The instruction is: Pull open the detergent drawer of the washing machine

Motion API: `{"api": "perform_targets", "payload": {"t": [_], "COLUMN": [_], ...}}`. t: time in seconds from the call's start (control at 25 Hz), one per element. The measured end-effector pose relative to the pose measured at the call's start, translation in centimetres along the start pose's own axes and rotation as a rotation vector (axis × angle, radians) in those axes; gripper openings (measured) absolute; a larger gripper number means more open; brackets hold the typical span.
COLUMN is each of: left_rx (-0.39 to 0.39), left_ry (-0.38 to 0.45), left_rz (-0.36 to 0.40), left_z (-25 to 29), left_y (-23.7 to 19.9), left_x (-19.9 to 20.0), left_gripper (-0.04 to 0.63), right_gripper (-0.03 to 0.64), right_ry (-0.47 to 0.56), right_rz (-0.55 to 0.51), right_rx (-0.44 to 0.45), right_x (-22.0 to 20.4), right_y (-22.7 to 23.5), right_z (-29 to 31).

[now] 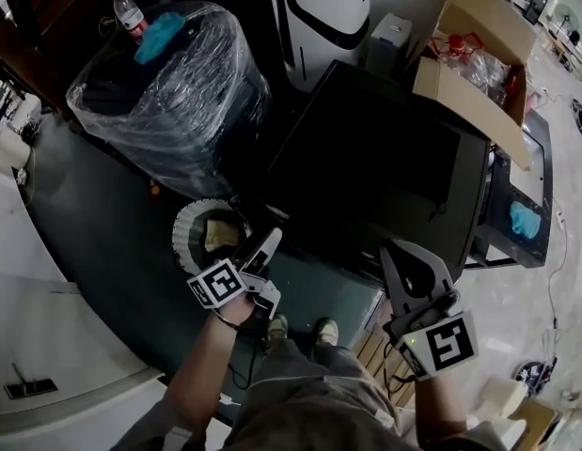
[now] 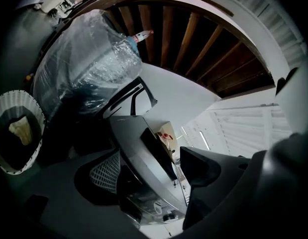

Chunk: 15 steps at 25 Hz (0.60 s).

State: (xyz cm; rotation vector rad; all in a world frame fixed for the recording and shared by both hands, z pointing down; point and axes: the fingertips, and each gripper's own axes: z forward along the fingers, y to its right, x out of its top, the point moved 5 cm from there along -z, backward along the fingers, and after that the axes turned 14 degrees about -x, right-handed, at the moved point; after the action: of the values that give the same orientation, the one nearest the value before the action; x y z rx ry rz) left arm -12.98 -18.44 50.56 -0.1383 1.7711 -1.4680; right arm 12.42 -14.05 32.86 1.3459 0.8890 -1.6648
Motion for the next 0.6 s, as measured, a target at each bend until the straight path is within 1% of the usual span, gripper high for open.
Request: {"api": "perform_targets", "payload": {"t": [0.16,0.24,0.32,0.48,0.6], "left_rx": [-0.007,-0.019,-0.032,-0.068,-0.092], "left_ry": [-0.028,-0.035,-0.045,-0.06,-0.049], "left_rz": [-0.059,-0.088,-0.124,-0.187,-0.231], "left_z": [0.8,1.4,2.0,3.5,4.2], "left_y": [-4.1,-5.8,-7.4,-9.7,-11.2], "left_x": [-0.7,-1.3,-2.0,-3.4,-4.1], "left_gripper": [0.374,0.374,0.379,0.396,0.407], "right_gripper": [0.031,0.031,0.031,0.031,0.031], "right_ry": [-0.023,-0.026,-0.037,-0.06,-0.073], "right_rz": [0.008,0.031,0.03,0.058,0.065], "right_rx": [-0.021,-0.039,-0.05,-0.087,-0.107], "right_x": [-1.6,-2.2,-3.2,-4.7,-5.7], "right_y": [-1.2,-1.8,-2.1,-2.4,-2.4], "right_z": [2.1,3.0,3.6,4.5,5.0]}}
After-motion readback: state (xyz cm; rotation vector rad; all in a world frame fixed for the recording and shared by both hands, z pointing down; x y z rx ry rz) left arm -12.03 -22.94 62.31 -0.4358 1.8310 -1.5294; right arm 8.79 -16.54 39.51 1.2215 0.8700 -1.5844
